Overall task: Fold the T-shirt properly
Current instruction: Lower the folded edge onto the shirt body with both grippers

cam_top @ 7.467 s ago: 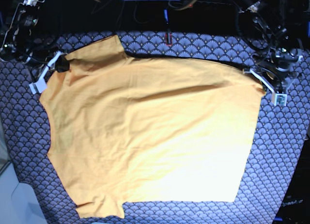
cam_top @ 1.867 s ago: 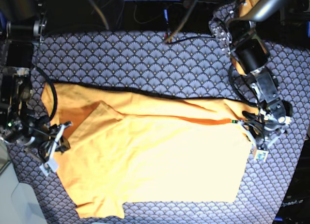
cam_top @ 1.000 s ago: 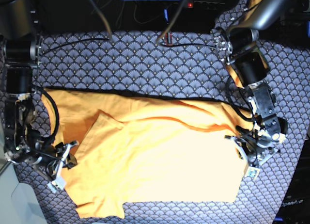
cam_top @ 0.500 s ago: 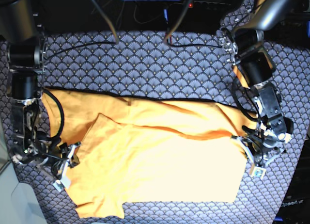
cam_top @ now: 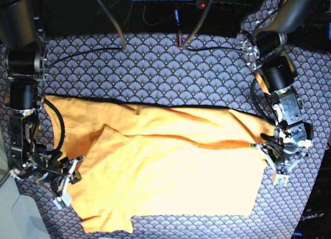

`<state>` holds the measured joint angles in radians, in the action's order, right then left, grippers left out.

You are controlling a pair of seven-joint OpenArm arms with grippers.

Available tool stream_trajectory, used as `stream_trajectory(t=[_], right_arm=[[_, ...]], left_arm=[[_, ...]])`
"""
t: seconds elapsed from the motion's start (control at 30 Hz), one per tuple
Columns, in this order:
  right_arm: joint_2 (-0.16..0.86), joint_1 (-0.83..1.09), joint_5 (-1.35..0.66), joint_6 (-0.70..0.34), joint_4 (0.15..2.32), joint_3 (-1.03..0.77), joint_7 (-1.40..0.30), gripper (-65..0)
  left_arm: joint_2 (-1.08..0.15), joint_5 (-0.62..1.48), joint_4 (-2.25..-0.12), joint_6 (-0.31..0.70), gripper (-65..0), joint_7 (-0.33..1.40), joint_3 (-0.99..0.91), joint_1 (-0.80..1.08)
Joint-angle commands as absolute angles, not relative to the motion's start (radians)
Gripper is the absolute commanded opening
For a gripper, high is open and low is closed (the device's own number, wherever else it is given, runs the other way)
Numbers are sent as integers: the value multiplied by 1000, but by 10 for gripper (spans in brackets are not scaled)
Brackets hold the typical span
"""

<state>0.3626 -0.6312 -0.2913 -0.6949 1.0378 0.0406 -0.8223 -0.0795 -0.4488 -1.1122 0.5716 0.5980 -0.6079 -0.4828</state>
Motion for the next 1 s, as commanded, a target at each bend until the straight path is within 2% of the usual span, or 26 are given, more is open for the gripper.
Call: stream_trajectory(t=[0.0, 0.13, 0.63, 0.83, 0.97], right_arm=[[374, -664, -298, -698, 1055, 35, -800, -650], [374, -664, -298, -698, 1055, 35, -800, -650], [375, -661, -298, -698, 1055, 35, -800, -650], [375, -664, -298, -698, 1055, 36, -800, -650], [374, -665, -298, -698, 1055, 36, -800, -650]], left_arm=[[-91, -447, -1127, 549, -650, 579, -611, -516], [-91, -447, -1127, 521, -650, 578, -605, -516], [-91, -453, -1092, 518, -650, 538, -610, -544], [-102, -449, -1092, 423, -514, 538, -645, -541], [-102, -449, -1092, 418, -508, 538, -639, -538]])
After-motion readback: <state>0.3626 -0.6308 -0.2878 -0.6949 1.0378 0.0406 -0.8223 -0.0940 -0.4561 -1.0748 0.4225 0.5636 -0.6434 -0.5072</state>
